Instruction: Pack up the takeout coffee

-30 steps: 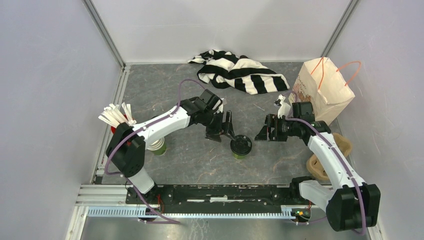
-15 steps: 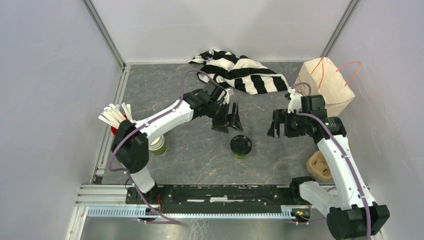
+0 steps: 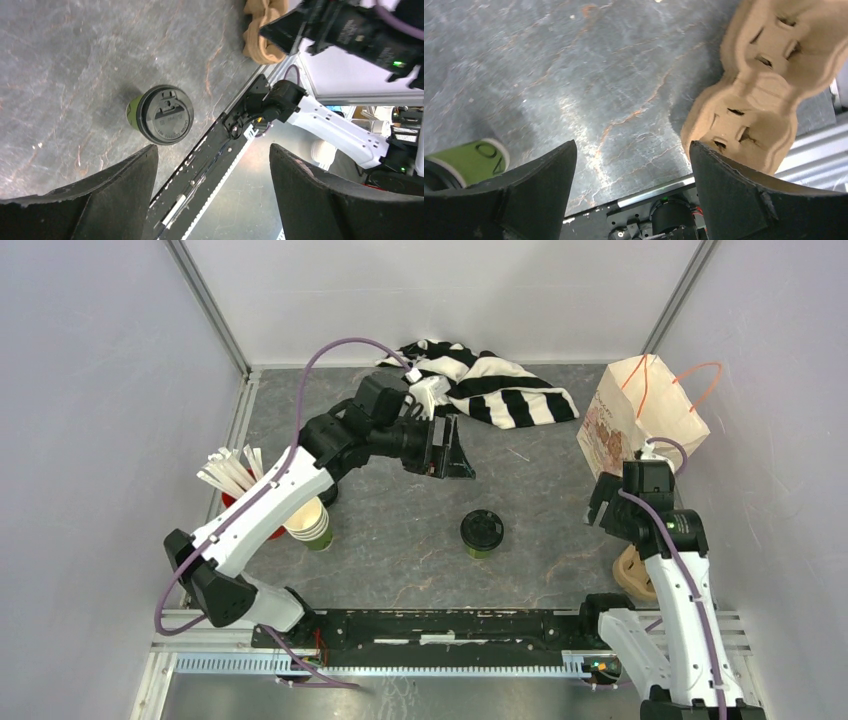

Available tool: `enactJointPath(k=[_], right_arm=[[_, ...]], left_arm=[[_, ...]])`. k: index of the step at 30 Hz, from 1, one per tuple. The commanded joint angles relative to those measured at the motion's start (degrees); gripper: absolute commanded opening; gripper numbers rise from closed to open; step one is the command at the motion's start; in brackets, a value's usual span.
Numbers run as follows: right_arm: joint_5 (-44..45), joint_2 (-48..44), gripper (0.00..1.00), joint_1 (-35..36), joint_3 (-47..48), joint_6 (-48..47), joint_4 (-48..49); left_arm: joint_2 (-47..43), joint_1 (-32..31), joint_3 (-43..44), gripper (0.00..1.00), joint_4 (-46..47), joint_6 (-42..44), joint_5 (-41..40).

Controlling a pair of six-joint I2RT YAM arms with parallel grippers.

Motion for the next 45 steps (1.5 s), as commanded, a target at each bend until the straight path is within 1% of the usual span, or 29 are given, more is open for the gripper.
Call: enactJointPath(k=[1,2,3,7,11,14,17,27,37,45], right_arm=[[7.5,-1.2,0.85,-2.8,-3.4,5.6,1.8],[7.4,-1.5,0.82,-3.9,-4.2,5.9,2.7],[7.2,-1.4,0.81,-4.7,-5.4,6.2,3.2],[5.4,-1.2,0.79,-11.0,-10.3,4.2,6.6],[1.9,0.1,0.75,-19.1,-12.9,-0.4,9.5],[-0.4,1.5,0.7,-24.6,-14.4,-4.1,10.6],[-3.4,1.4,0.67,-27.7,-15.0,-6.4,12.7],[-4.7,3.1,0.55,-28.4,-16.8,-8.7,14.3],[-3.6,3.9,0.38,-28.4,-15.9,-9.3,13.5],[-3.6,4.4,0.37,-28.4,-14.5,-10.0,12.9]], left_arm=[[-2.1,0.5,4.8,0.88,-2.0,5.9,1.8],[-2.3,0.5,5.2,0.88,-2.9,7.2,1.6],[-2.5,0.5,5.4,0.89,-3.7,8.2,1.0],[-4.4,0.2,3.0,0.89,-3.9,9.7,0.1],[-6.0,-1.7,1.1,0.9,-5.3,12.2,-3.6],[-6.4,-2.7,0.1,0.91,-5.5,12.8,-4.4],[-6.6,-3.5,0.1,0.91,-5.5,13.4,-4.6],[-7.7,-3.6,-1.9,0.92,-5.6,14.1,-5.6],[-7.2,-4.6,-2.3,0.92,-6.2,15.6,-7.2],[-5.4,-5.0,-0.9,0.93,-5.8,16.1,-7.4]])
